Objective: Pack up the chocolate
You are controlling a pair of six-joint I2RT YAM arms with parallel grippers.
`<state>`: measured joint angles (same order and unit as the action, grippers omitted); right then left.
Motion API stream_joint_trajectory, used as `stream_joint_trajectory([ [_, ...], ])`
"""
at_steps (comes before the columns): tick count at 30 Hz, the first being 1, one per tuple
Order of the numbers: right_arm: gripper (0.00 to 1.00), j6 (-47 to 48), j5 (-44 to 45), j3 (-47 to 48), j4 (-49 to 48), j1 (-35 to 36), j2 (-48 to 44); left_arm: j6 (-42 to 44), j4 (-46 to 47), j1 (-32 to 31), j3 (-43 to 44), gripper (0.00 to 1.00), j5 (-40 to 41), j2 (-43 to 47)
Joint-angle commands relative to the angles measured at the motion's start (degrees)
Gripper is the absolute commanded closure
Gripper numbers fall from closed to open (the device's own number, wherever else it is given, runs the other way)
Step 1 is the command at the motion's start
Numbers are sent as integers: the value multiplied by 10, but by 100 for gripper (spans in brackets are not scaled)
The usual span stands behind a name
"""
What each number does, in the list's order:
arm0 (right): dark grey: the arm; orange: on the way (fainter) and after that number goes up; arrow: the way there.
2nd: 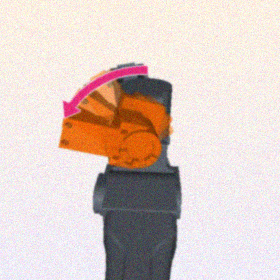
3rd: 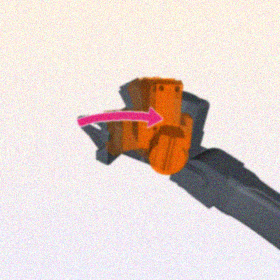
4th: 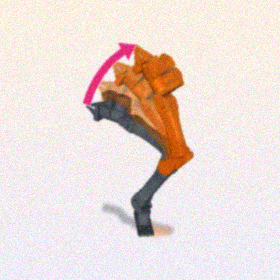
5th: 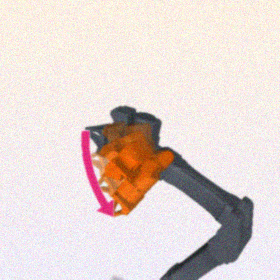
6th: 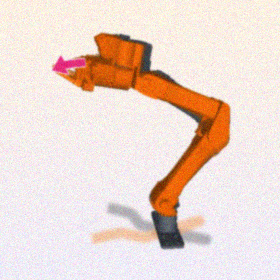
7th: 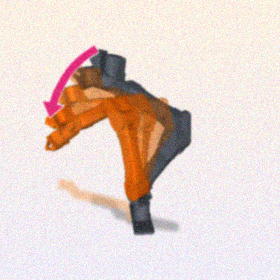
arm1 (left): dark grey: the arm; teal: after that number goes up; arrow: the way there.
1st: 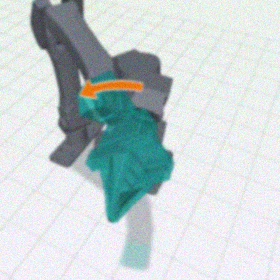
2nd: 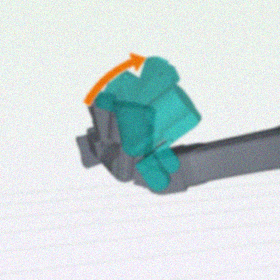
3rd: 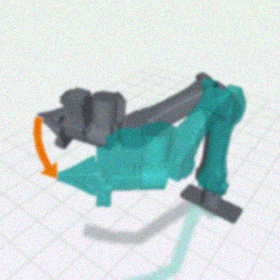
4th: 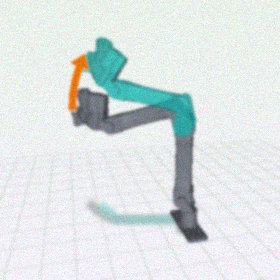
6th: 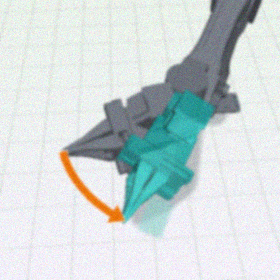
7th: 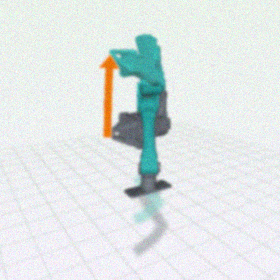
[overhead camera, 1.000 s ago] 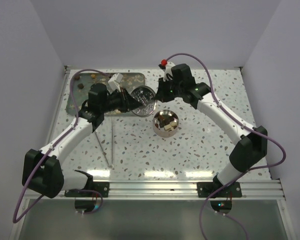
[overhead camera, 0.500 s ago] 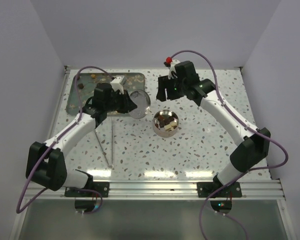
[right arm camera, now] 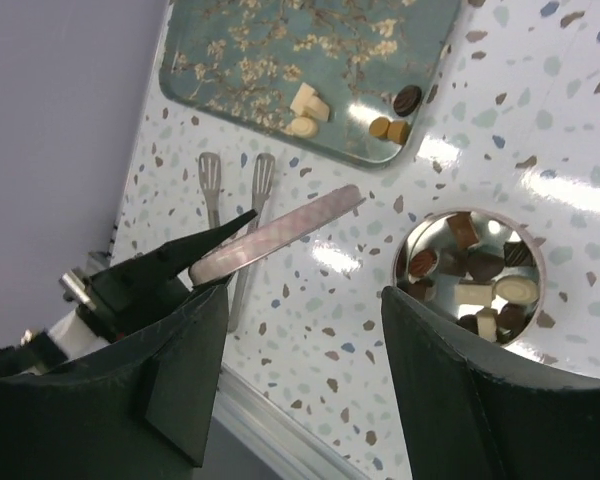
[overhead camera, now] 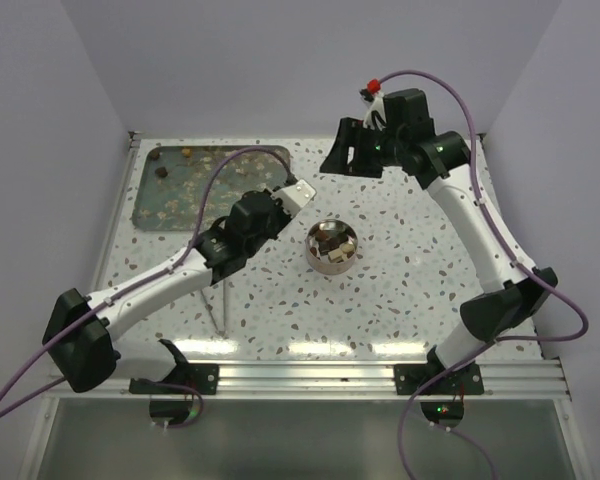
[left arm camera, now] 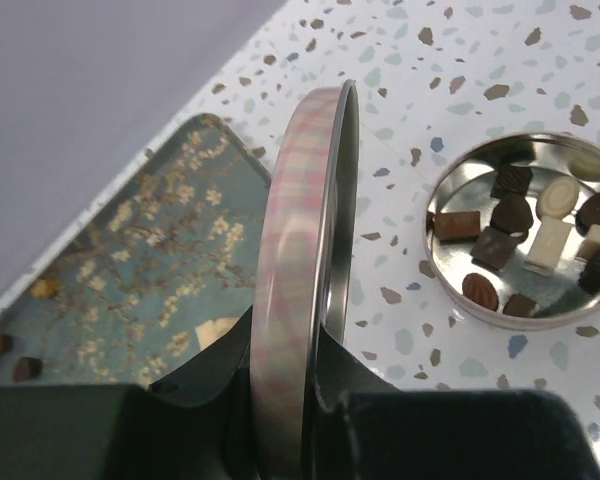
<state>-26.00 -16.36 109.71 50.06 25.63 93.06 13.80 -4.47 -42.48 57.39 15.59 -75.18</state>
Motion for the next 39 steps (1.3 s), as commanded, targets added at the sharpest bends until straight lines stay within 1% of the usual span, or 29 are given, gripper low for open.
stream_joint_trajectory([
  [1, 34, -46, -65, -9, 46, -13, 20, 121, 99, -57, -14, 100, 124, 14],
  [7, 36, -72, -91, -66, 13, -14, 6, 203, 180, -108, -37, 100, 195, 10],
  [13, 35, -92, -104, -117, -7, -13, -6, 248, 242, -139, -65, 100, 225, 19],
  [17, 35, -124, -120, -159, -59, -14, -19, 264, 260, -165, -75, 100, 241, 20],
  [21, 36, -150, -119, -196, -102, -14, -43, 257, 251, -175, -75, 100, 248, 14],
  [27, 35, -149, -98, -176, -80, -21, -67, 242, 249, -176, -82, 100, 289, 2],
  [32, 35, -160, -97, -175, -82, -25, -78, 243, 255, -182, -87, 100, 298, 2],
  [39, 35, -208, -125, -209, -160, -26, -76, 257, 262, -192, -79, 100, 290, -12],
])
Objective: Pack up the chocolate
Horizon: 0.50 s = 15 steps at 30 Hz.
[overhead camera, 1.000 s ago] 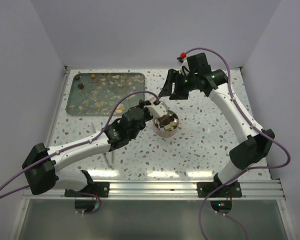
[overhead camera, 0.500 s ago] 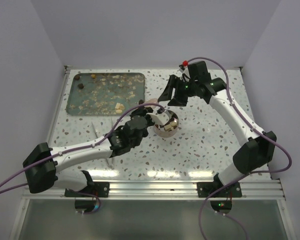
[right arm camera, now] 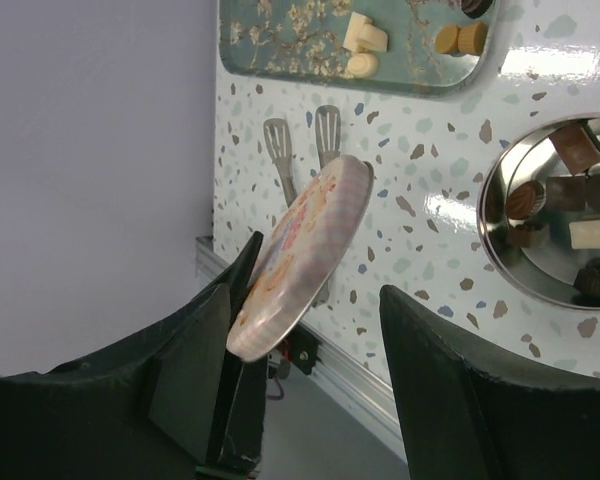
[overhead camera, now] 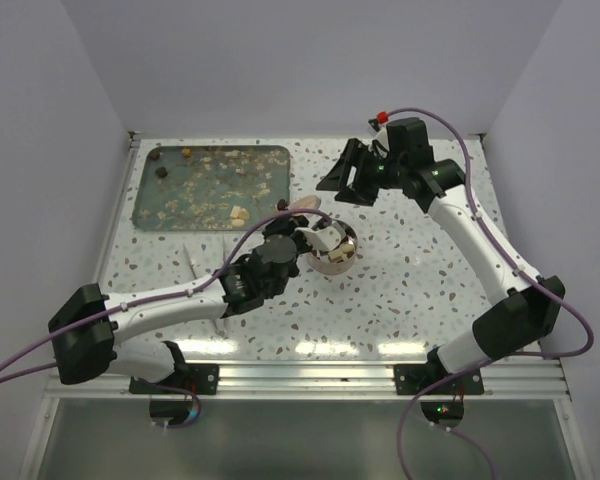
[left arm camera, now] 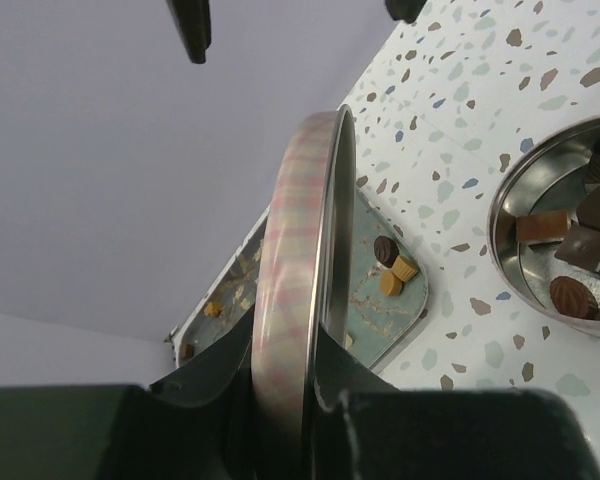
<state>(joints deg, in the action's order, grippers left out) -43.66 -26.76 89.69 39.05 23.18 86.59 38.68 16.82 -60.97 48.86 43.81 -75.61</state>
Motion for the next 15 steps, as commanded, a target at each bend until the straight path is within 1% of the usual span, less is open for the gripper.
stream_joint_trajectory([
  [1, 35, -34, -22, -10, -58, -2, -12, 8, 51, -7, 8, 100, 6, -9],
  [6, 36, -38, -26, -16, -67, -2, -5, 10, 69, -12, 19, 100, 13, -28],
  [11, 36, -22, -18, -26, -45, -2, -13, 27, 98, -11, 30, 100, 25, -48],
  [15, 36, -7, 0, -36, -20, -1, -27, 42, 117, -11, 38, 100, 56, -69],
])
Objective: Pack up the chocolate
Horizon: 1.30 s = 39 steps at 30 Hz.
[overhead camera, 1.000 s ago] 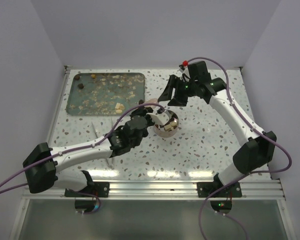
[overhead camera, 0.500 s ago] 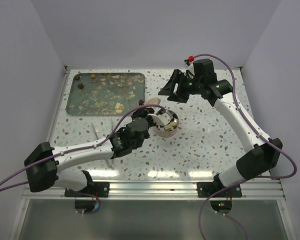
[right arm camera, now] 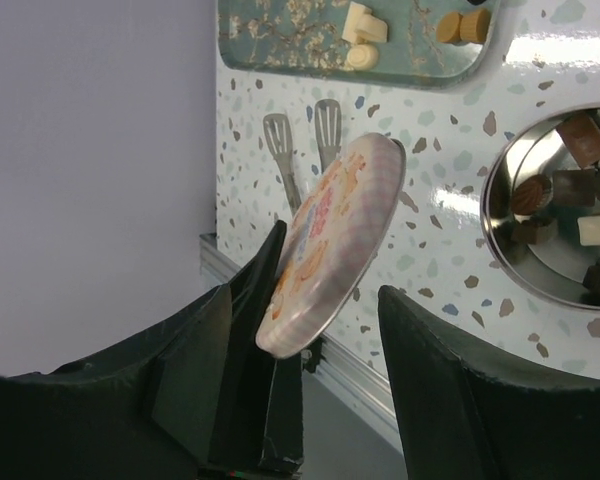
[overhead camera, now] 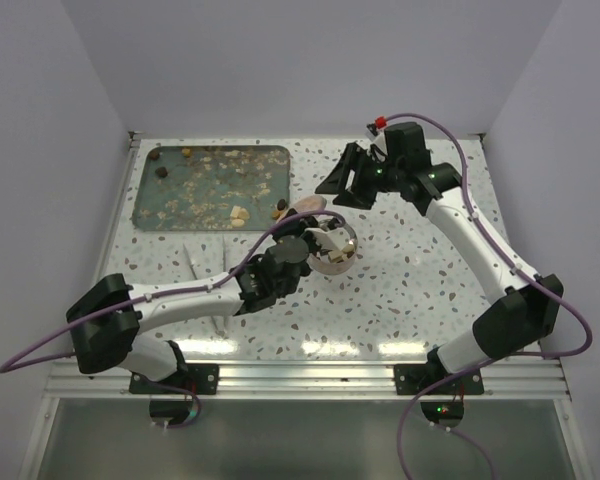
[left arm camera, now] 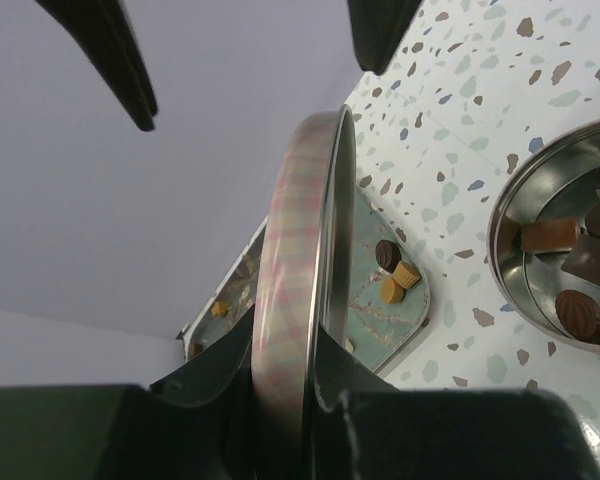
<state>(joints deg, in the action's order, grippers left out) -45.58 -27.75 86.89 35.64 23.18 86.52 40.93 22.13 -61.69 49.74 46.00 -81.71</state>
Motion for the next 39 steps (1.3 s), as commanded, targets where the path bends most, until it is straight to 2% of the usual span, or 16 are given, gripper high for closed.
stream_joint_trajectory([
  [1, 36, 19, 17, -9, 23, -2, -30, 20, 68, -4, 29, 100, 35, -10],
  [6, 36, 30, 21, -21, 36, -2, -39, 14, 72, -4, 28, 100, 31, -2],
  [13, 35, -2, 1, -44, -32, -1, -31, 18, 87, -26, 32, 100, 14, 8],
  [20, 36, -3, 4, -41, -49, -2, -30, 14, 99, -55, 41, 100, 18, -17],
  [22, 50, -3, 3, -51, -51, -1, -34, 12, 106, -59, 47, 100, 29, -21],
  [23, 63, -2, 4, -55, -50, -2, -35, 8, 108, -59, 49, 100, 37, -24],
  [25, 73, 0, 7, -67, -50, -2, -41, 8, 115, -59, 55, 100, 46, -26],
  [26, 77, 0, 7, -72, -51, -2, -43, 4, 116, -58, 55, 96, 57, -27],
  [28, 88, 0, 5, -85, -56, -2, -47, -6, 114, -58, 55, 73, 65, -26],
  [30, 97, -2, 7, -94, -68, -2, -55, -35, 97, -56, 55, 65, 64, -21],
  [31, 99, -3, 7, -103, -76, -2, -62, -61, 78, -55, 55, 54, 65, -19],
  [34, 100, -10, 10, -116, -98, -2, -70, -100, 43, -49, 52, 36, 69, -13],
  [35, 100, -9, 13, -116, -102, -2, -72, -124, 35, -46, 51, 23, 73, -6],
  [36, 100, -9, 15, -117, -110, -2, -74, -135, 24, -45, 48, 18, 74, -2],
  [37, 100, -10, 18, -117, -114, -2, -75, -157, 18, -43, 45, 8, 74, 2],
  [39, 100, -13, 21, -117, -127, -2, -79, -178, 3, -37, 35, 0, 70, 16],
])
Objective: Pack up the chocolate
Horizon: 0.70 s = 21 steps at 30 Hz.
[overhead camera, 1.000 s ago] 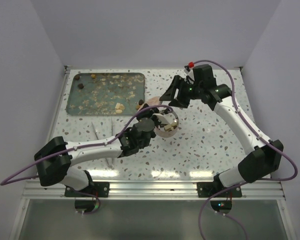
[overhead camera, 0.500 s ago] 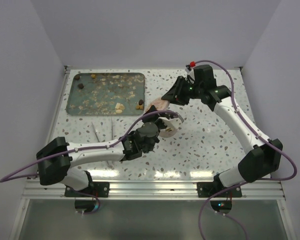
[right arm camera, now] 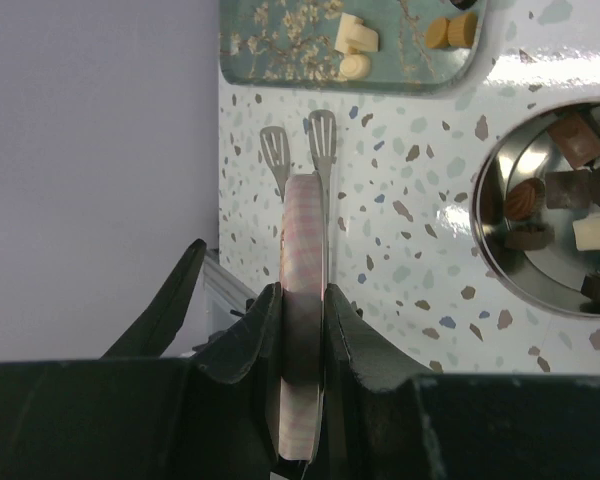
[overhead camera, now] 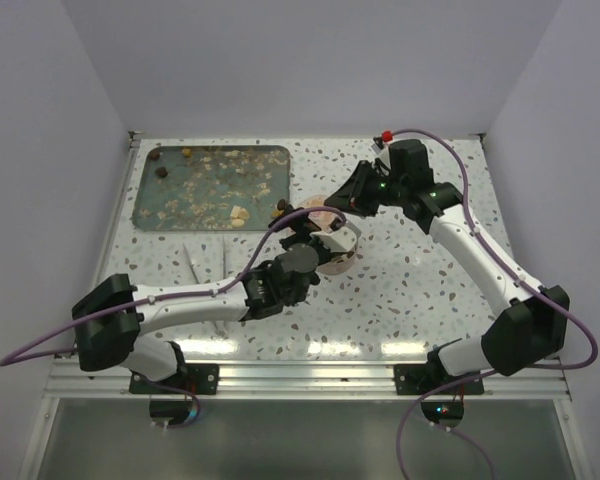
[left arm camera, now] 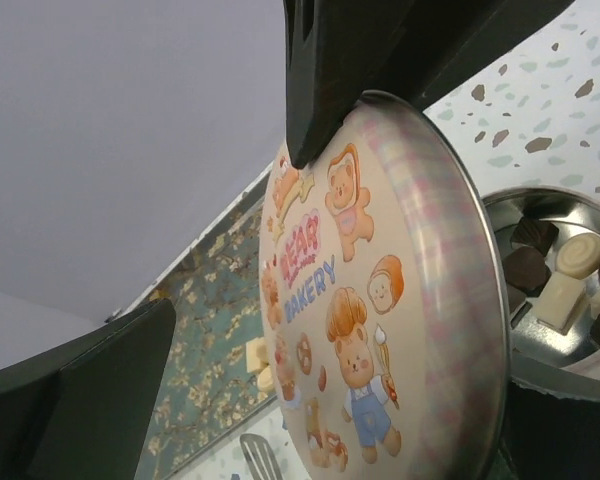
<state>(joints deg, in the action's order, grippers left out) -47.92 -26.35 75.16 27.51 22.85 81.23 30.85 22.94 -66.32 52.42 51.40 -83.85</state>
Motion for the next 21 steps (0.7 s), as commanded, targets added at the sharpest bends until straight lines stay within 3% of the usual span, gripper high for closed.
stream_joint_trajectory([
  [1, 100, 7, 8, 0, -50, 0, -27, -86, -17, 11, 4, 0, 11, 43],
  [13, 100, -36, 17, -2, -125, -18, -18, -251, -139, 15, -80, 0, -68, 154],
  [21, 100, -59, 31, -26, -161, -51, -24, -389, -226, 24, -135, 0, -52, 224],
])
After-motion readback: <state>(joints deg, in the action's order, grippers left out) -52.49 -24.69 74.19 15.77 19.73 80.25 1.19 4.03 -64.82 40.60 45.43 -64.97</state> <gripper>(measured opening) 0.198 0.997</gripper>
